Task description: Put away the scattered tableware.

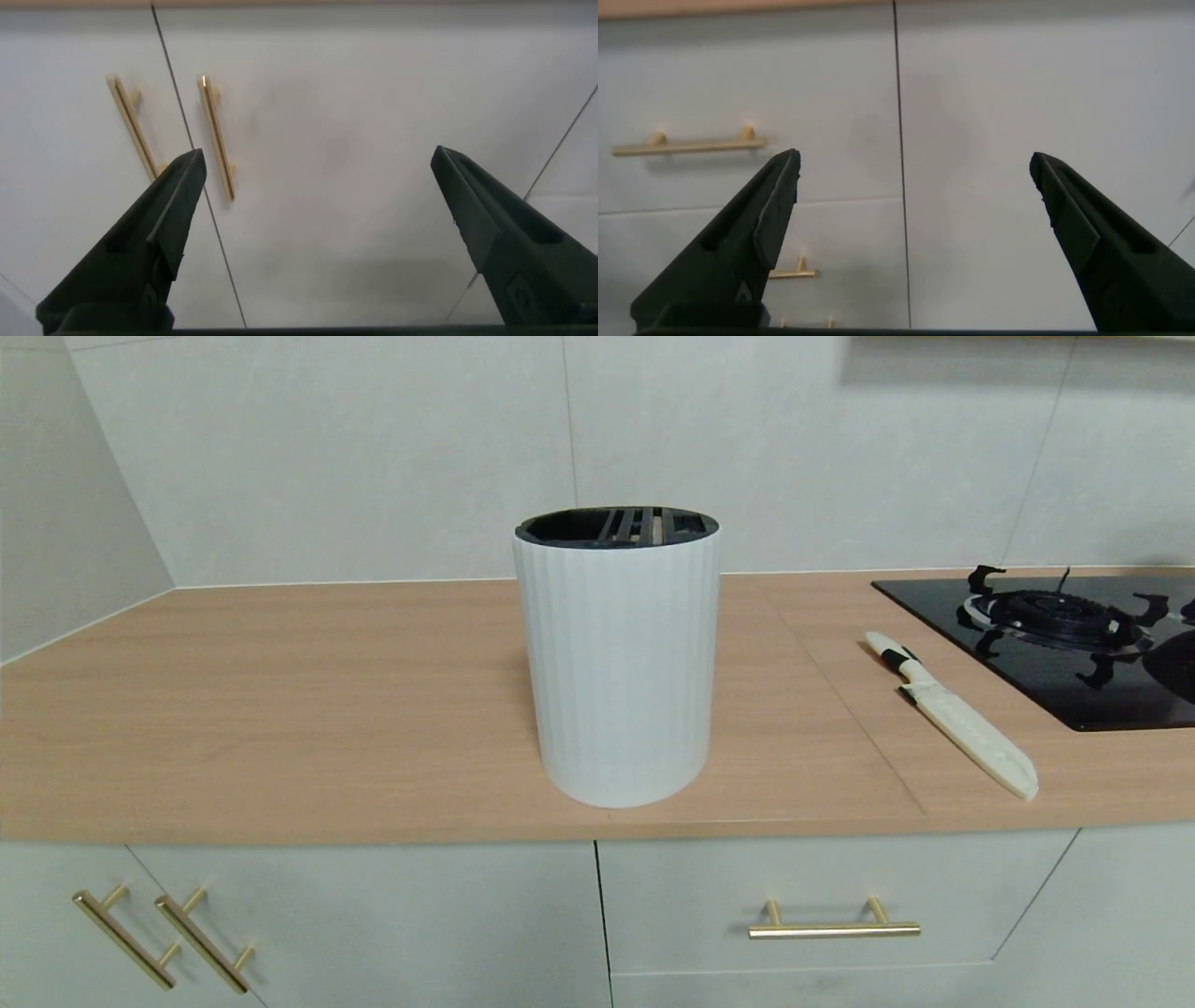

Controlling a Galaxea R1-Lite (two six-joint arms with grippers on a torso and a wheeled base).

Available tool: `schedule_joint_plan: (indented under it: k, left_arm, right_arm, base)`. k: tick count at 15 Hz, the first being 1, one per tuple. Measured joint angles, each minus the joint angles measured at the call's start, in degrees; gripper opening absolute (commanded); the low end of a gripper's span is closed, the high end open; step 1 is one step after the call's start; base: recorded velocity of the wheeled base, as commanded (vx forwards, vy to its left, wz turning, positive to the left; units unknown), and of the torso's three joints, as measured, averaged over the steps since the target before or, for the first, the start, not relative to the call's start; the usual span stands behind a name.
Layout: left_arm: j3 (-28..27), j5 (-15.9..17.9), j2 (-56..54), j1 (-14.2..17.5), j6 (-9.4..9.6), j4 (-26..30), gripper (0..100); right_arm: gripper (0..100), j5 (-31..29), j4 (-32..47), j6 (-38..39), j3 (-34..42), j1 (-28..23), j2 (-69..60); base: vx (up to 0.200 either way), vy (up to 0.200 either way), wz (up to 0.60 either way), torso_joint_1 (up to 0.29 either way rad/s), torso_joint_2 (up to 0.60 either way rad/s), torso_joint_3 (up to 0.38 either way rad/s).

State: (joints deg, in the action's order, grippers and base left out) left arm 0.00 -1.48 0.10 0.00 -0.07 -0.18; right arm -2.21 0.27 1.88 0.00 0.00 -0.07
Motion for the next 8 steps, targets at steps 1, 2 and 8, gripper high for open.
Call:
schedule_joint_plan:
  k: [1,2,8]
  left_arm:
    - [0.00,0.02,0.00,0.00,0.00,-0.02,100]
    - [0.00,0.02,0.00,0.00,0.00,0.00,100]
    - [-0.02,0.02,0.00,0.00,0.00,0.00,100]
  right_arm:
    - [100,0.00,0.00,-0.02,0.00,0.00,0.00]
    - [100,0.00,-0.02,-0.02,0.00,0.00,0.00]
    - [100,0.00,0.00,-0.02,0.00,0.00,0.00]
  base:
    - [0.000,0.000,0.00,0.198,-0.47,-0.281]
    - [0.000,0.000,0.00,0.203,-0.47,-0.281]
    - [0.000,0.000,0.00,0.210,-0.48,-0.282]
